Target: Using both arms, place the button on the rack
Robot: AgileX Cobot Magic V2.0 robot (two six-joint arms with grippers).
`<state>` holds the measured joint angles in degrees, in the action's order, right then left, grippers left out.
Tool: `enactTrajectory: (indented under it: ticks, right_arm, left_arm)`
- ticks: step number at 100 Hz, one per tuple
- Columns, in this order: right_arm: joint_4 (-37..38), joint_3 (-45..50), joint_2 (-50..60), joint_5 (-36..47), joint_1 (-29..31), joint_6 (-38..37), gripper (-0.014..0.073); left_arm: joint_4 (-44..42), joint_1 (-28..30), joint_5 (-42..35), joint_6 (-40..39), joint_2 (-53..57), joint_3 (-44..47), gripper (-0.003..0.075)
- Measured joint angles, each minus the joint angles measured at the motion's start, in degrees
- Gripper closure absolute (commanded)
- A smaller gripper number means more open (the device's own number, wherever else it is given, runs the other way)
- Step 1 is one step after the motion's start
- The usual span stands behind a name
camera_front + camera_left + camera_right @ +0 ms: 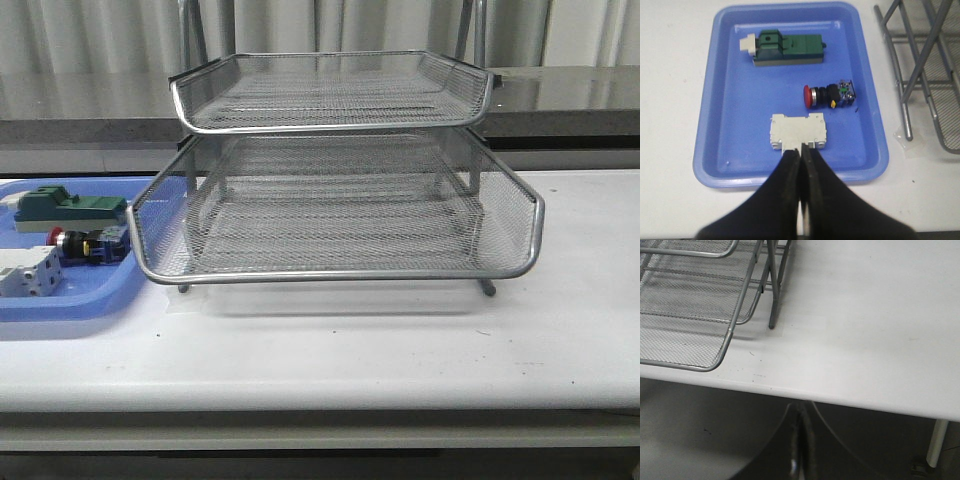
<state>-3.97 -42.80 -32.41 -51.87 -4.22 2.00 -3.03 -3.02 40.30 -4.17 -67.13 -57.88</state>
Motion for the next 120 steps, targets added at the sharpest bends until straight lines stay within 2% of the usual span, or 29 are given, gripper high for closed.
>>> enactTrajectory:
  ticks: [26,33,42,59,67,105,120]
  right_arm:
    - [0.0,0.0,0.0,0.0,0.0,0.0,0.0664]
    - [0.0,0.0,0.0,0.0,0.0,0.0,0.0664]
    - [0.0,0.0,0.0,0.0,0.0,0.0,0.0664]
    - [0.0,0.0,0.0,0.0,0.0,0.0,0.0664]
    - [0.0,0.0,0.0,0.0,0.0,0.0,0.0664]
    - [0.0,0.0,0.0,0.0,0.0,0.0,0.0664]
    - [0.0,0.0,0.0,0.0,0.0,0.0,0.0664]
  left_arm:
    - [-2.5,0.0,6.8,2.6,-13.9,-10.7,0.0738]
    - [-2.5,0.0,7.7,3.7,-15.6,-12.7,0.0711]
    - [-2.6,0.0,8.1,5.4,-16.5,-14.2,0.0580]
    - [-2.5,0.0,8.5,9.4,-16.5,-14.9,0.0176]
    - [-2.5,0.0,8.6,10.0,-16.5,-14.9,0.0085]
    - [-1.7,0.0,7.8,10.6,-16.5,-14.9,0.0083]
    - [-1.3,0.0,6.5,14.5,-17.7,-16.9,0.0083]
